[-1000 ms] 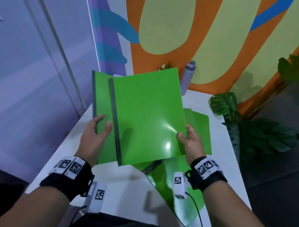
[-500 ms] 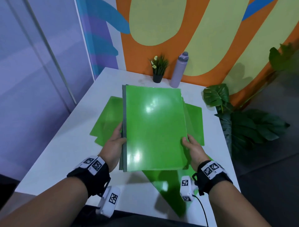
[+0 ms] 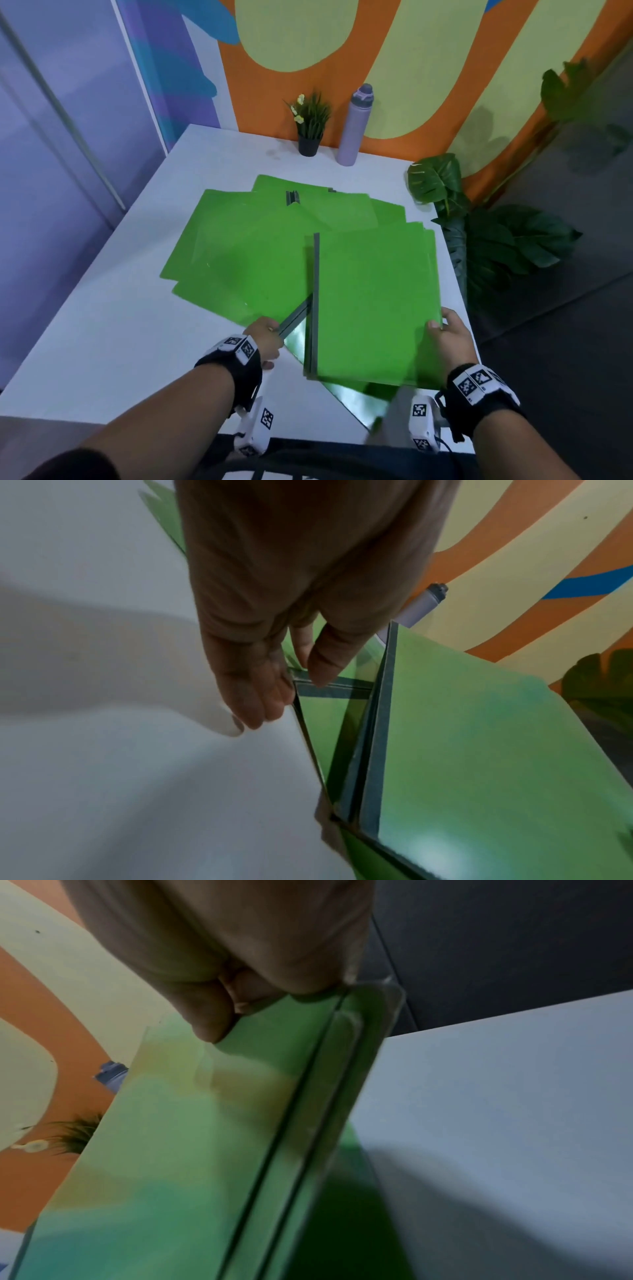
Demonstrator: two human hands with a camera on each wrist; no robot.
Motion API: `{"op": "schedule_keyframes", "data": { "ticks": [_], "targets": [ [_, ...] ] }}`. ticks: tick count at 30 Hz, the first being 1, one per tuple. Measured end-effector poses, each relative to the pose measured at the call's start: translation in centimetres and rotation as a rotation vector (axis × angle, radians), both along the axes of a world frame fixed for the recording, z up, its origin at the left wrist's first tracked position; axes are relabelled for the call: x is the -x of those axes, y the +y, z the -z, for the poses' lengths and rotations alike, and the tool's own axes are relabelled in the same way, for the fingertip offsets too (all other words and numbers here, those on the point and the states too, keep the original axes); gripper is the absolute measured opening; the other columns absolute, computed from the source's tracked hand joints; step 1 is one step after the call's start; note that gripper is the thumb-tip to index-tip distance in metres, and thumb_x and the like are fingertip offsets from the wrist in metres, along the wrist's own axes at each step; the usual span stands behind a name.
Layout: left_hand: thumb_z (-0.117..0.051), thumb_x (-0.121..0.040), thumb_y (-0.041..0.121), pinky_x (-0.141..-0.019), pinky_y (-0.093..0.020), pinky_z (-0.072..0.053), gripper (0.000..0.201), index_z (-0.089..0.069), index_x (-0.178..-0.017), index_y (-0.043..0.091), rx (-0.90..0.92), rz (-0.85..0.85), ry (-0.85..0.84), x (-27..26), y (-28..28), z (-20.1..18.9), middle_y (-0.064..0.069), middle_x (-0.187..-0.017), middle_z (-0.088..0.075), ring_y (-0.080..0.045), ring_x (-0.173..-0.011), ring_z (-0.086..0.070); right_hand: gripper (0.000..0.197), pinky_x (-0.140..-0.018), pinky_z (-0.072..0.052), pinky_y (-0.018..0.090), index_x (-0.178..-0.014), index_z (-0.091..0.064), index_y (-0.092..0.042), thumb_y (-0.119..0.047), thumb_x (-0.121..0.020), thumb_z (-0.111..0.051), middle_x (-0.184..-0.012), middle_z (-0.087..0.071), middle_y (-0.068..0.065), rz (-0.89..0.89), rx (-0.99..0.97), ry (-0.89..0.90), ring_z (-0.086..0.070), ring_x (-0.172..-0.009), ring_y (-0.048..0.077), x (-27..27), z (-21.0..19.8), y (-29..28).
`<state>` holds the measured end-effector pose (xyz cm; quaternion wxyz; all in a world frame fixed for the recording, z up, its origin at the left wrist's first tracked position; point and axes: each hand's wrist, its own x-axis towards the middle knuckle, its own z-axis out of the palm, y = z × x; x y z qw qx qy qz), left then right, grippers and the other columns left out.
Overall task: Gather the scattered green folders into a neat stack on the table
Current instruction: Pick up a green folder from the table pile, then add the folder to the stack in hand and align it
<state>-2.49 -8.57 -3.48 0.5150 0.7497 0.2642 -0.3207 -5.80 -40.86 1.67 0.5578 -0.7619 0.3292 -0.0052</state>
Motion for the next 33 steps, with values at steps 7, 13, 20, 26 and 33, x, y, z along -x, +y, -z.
{"op": "schedule_keyframes", "data": {
  "ticks": [7, 13, 20, 26, 33],
  "targets": [
    [-0.064, -0.078, -0.005, -0.055, -0.032, -0.050, 0.037, -0.048, -0.107, 0.012, 0.058, -0.179, -0.116, -0.3, -1.1, 0.7, -0.017, -0.091, -0.059, -0.021, -0.055, -0.050, 0.025, -0.057, -0.044, 0.028, -0.108, -0.057, -0.015, 0.003, -0.093, -0.047, -0.074, -0.062, 0.013, -0.007, -0.029, -0.040, -0.054, -0.059, 0.024, 0.4, 0.1, -0.2],
    [-0.046, -0.094, 0.006, -0.043, -0.025, -0.040, 0.039, -0.060, -0.130, 0.012, -0.355, -0.042, -0.479, -2.3, 1.6, -3.1, -0.012, -0.092, -0.070, -0.015, -0.052, -0.052, 0.025, -0.060, -0.045, 0.028, -0.104, -0.058, -0.022, -0.002, -0.094, -0.048, -0.074, -0.061, 0.008, 0.072, -0.090, -0.139, -0.054, -0.059, 0.022, -0.7, -1.3, -0.9],
    [-0.057, -0.091, 0.014, -0.090, -0.045, -0.051, 0.024, -0.073, -0.107, 0.006, -0.760, -0.122, -0.854, -3.3, 10.7, -9.6, -0.020, -0.113, -0.062, -0.039, -0.100, -0.060, 0.024, -0.070, -0.043, 0.037, -0.112, -0.058, -0.020, -0.007, -0.094, -0.048, -0.079, -0.059, 0.008, 0.039, -0.163, -0.170, -0.052, -0.066, 0.022, -2.5, 0.0, 1.5],
    [-0.042, -0.100, 0.018, -0.084, -0.038, -0.039, 0.023, -0.054, -0.110, 0.002, -0.620, -0.273, -1.025, -2.5, 13.5, -14.9, -0.006, -0.090, -0.056, -0.035, -0.088, -0.058, 0.043, -0.093, -0.042, 0.045, -0.134, -0.048, -0.021, -0.003, -0.095, -0.046, -0.113, -0.055, 0.003, 0.041, -0.326, -0.141, -0.049, -0.101, 0.020, -4.7, -0.8, 4.4],
    [-0.045, -0.096, 0.025, -0.077, -0.048, -0.057, 0.009, -0.053, -0.093, 0.026, -0.214, -0.584, -0.897, -1.7, 16.1, -11.4, -0.015, -0.100, -0.058, -0.038, -0.094, -0.062, 0.054, -0.111, -0.024, 0.061, -0.145, -0.036, -0.029, -0.009, -0.096, -0.046, -0.156, -0.031, 0.006, 0.011, -0.283, -0.086, -0.029, -0.142, 0.032, -6.8, -1.8, 7.6]
  ]
}}
